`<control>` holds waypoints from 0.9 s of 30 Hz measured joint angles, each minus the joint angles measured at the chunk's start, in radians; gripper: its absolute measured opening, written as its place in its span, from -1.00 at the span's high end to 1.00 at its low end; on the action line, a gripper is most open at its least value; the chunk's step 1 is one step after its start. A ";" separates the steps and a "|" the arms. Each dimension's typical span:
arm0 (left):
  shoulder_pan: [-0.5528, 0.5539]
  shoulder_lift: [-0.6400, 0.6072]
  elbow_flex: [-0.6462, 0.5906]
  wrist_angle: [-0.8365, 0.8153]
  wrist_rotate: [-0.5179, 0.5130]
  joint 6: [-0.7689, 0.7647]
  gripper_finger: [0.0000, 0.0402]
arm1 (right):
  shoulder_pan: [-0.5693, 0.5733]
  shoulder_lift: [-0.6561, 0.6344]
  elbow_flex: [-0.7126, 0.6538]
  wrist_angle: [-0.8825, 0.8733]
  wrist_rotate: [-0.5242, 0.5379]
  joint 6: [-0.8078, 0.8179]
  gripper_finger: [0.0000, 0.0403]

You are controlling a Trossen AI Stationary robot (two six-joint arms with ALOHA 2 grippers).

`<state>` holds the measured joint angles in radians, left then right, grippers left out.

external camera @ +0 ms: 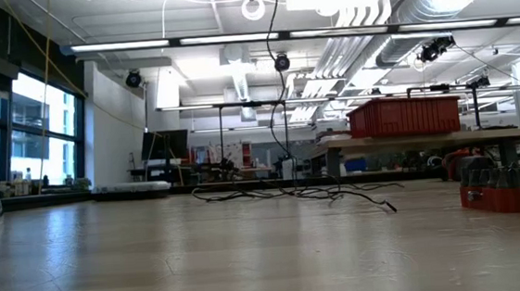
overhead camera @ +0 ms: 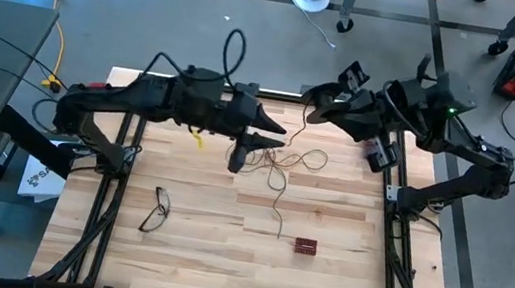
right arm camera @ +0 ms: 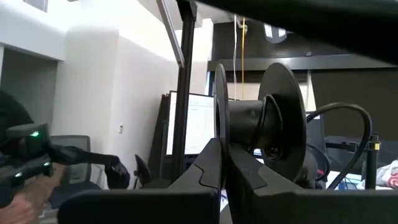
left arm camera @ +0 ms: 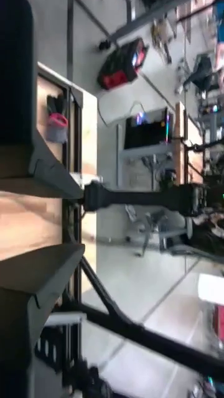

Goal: Coil cords
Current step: Coil the black wire into the spool

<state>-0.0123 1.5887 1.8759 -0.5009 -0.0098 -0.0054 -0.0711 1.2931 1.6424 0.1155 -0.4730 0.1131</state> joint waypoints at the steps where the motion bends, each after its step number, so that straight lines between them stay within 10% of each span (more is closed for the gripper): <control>1: 0.003 -0.006 0.000 0.007 0.010 -0.002 0.33 | 0.000 0.000 0.000 -0.001 0.000 0.002 1.00; 14: 0.086 -0.013 0.000 0.159 0.273 -0.114 0.18 | 0.004 0.042 0.000 0.059 -0.001 0.019 1.00; 27: 0.091 0.001 0.000 0.149 0.326 -0.116 0.19 | 0.008 0.079 0.000 0.090 -0.001 0.017 1.00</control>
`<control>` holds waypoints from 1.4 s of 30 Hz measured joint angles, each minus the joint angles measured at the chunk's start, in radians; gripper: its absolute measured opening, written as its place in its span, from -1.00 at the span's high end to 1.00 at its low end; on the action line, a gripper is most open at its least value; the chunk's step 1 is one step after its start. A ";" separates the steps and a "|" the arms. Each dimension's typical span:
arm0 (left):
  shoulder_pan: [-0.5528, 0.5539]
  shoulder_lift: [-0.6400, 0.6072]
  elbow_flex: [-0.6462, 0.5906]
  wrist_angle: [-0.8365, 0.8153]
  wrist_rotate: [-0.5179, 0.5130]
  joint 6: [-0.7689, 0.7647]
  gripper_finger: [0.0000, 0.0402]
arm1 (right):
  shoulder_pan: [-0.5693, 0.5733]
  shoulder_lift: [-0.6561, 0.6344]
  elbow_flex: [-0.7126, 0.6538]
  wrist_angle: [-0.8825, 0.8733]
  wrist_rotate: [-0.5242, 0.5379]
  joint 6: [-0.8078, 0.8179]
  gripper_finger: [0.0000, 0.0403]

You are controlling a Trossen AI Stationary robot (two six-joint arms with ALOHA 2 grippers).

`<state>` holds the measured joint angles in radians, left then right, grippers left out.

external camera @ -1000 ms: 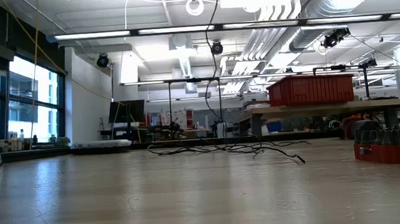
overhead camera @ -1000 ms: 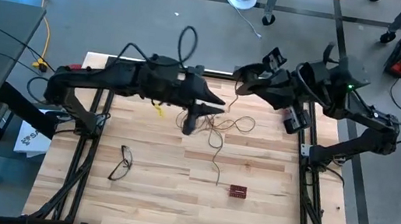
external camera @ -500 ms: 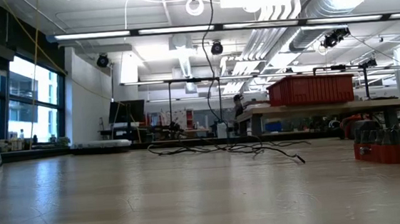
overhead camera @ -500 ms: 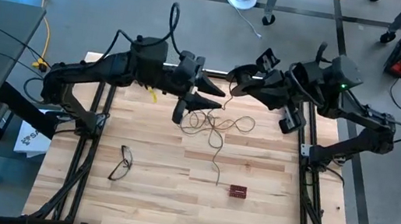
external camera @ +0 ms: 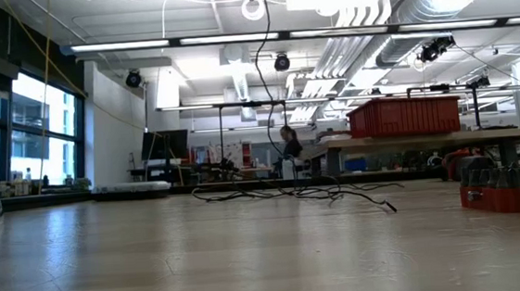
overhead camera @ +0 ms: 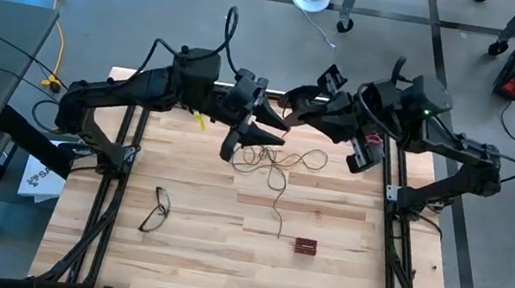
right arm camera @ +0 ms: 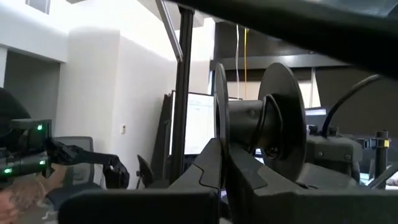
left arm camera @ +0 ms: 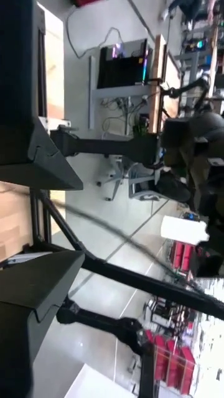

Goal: Coil cords
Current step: Coil the black wire into the spool

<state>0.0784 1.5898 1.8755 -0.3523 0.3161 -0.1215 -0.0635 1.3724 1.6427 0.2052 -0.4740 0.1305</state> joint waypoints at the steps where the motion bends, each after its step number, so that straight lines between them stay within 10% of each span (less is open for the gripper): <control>1: 0.000 -0.001 0.000 -0.002 0.002 0.000 0.19 | 0.000 0.000 0.000 0.001 0.000 0.000 1.00; 42: 0.000 0.009 0.000 -0.013 0.008 0.055 0.97 | 0.003 -0.004 0.000 -0.001 -0.012 -0.005 1.00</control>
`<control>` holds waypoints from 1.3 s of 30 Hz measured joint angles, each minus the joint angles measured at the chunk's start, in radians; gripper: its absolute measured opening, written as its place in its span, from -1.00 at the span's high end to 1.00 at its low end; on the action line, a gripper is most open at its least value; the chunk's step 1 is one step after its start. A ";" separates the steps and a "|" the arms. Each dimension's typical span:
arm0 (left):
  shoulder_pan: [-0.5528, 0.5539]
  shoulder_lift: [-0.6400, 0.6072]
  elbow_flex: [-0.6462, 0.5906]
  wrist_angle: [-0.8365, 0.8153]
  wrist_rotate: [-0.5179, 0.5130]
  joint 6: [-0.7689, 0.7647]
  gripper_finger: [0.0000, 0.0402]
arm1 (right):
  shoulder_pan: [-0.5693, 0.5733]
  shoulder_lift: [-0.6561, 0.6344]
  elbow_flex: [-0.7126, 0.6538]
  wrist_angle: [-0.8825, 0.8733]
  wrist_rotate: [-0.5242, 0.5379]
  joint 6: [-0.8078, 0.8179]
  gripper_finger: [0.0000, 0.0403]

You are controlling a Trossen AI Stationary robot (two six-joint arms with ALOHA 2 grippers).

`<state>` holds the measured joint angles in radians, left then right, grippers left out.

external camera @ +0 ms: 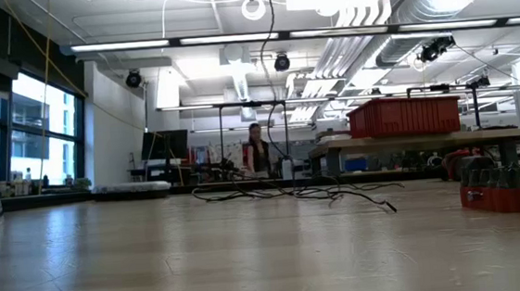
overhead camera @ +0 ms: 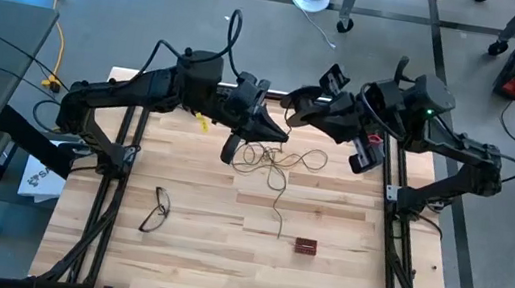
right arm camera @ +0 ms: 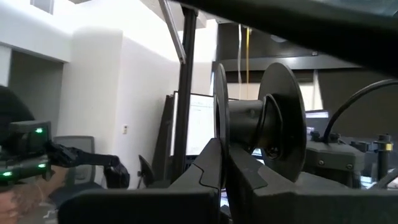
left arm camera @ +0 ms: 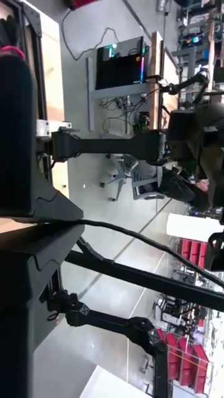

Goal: Coil cords
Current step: Coil the black wire into the spool

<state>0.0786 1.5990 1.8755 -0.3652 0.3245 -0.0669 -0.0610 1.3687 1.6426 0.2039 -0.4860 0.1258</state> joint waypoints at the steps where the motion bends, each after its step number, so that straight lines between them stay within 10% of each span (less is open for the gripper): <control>1: 0.005 0.002 0.000 0.002 0.002 0.000 0.98 | 0.003 0.004 0.000 0.002 -0.013 0.006 1.00; 13: 0.059 0.039 0.000 0.020 0.111 0.072 1.00 | 0.047 0.085 0.000 -0.035 -0.227 0.212 1.00; 39: 0.084 -0.066 0.000 -0.012 0.057 0.090 1.00 | 0.079 0.083 0.000 -0.446 -0.091 0.187 1.00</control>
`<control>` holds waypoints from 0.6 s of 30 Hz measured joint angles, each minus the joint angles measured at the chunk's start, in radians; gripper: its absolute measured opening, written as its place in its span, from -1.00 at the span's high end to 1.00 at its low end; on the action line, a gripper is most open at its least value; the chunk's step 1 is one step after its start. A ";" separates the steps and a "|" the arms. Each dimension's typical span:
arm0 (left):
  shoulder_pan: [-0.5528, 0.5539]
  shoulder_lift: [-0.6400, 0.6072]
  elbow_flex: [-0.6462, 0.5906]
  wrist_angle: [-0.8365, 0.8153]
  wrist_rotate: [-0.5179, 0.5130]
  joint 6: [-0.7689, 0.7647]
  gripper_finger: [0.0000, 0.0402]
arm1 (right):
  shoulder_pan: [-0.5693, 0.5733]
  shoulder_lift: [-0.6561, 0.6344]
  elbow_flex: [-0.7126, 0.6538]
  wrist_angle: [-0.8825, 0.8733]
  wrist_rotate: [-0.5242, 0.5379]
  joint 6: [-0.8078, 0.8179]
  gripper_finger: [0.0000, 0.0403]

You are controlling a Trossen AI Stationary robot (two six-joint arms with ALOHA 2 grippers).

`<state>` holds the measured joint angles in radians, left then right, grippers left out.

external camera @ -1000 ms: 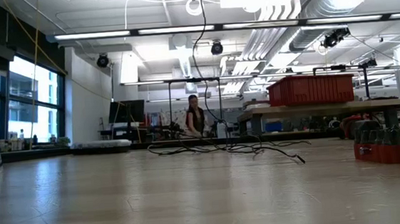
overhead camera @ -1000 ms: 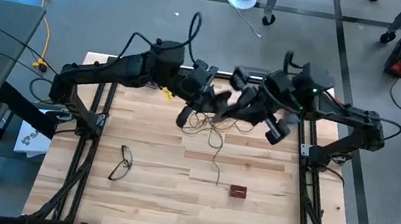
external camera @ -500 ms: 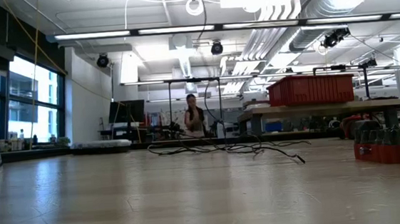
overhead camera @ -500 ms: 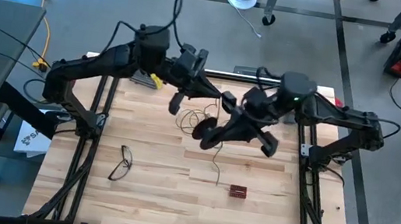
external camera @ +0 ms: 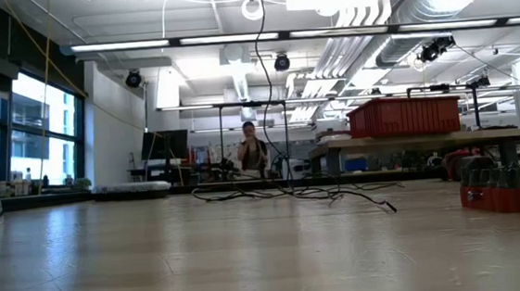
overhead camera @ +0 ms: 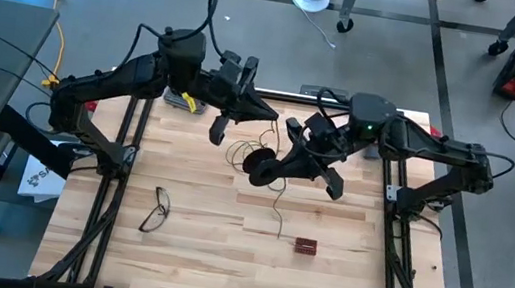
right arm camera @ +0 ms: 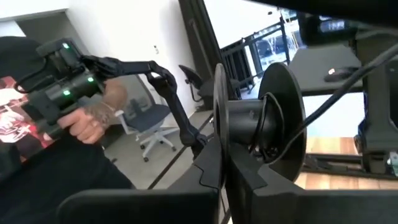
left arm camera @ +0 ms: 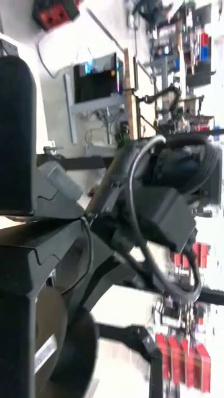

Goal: Coil cords
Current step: Coil the black wire into the spool

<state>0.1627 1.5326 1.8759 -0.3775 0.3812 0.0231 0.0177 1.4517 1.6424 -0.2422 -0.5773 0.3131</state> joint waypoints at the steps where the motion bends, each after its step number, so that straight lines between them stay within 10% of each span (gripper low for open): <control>1: 0.000 0.000 0.000 0.000 -0.006 0.000 1.00 | 0.000 0.000 0.000 -0.009 0.000 0.000 1.00; 11: -0.020 -0.053 0.000 -0.014 -0.021 -0.046 1.00 | -0.034 0.000 0.000 -0.144 0.143 -0.061 1.00; 18: -0.076 -0.087 0.000 -0.097 -0.211 -0.040 1.00 | -0.092 -0.004 0.000 -0.137 0.166 -0.107 1.00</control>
<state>0.0866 1.4455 1.8763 -0.4749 0.1699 -0.0165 -0.0739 1.4480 1.6428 -0.3790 -0.4114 0.2059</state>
